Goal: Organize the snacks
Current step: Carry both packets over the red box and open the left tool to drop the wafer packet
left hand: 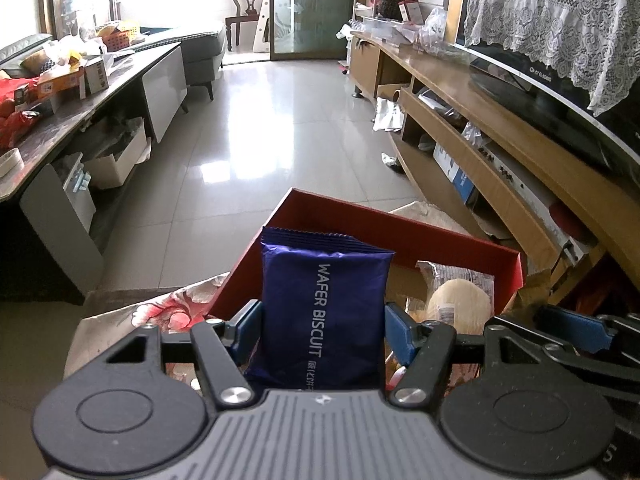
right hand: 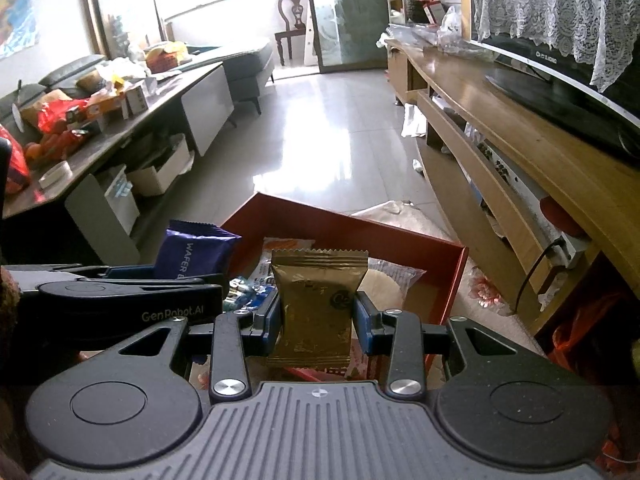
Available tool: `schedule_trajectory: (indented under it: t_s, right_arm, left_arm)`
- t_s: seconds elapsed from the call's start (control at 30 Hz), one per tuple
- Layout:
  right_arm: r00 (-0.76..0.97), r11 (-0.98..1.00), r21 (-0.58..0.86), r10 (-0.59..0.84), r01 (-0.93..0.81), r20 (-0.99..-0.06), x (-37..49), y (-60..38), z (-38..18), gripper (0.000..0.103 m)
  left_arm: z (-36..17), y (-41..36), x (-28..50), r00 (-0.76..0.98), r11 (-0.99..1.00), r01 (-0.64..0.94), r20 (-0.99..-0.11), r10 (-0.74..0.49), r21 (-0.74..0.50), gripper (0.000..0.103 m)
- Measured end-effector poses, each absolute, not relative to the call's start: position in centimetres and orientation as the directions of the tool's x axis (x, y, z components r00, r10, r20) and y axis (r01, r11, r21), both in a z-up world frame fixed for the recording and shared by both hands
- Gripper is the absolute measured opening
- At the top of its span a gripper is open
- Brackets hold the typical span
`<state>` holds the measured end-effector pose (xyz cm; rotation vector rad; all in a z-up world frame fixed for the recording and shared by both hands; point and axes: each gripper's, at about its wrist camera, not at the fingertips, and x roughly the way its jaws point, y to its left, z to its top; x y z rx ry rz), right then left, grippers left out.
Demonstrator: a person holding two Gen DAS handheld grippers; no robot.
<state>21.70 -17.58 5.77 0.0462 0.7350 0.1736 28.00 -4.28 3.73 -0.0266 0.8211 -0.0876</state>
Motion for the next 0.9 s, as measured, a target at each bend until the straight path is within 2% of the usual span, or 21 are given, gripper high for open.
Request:
schedule_trajectory:
  t_s: [0.9]
  right_arm:
    - [0.72, 0.99, 0.093, 0.141, -0.106, -0.679, 24.9, -19.0, 4.7, 0.046]
  left_arm:
    - [2.0, -6.6, 32.2, 0.662, 0.997, 0.053, -0.746, -0.075, -0.053, 0.068]
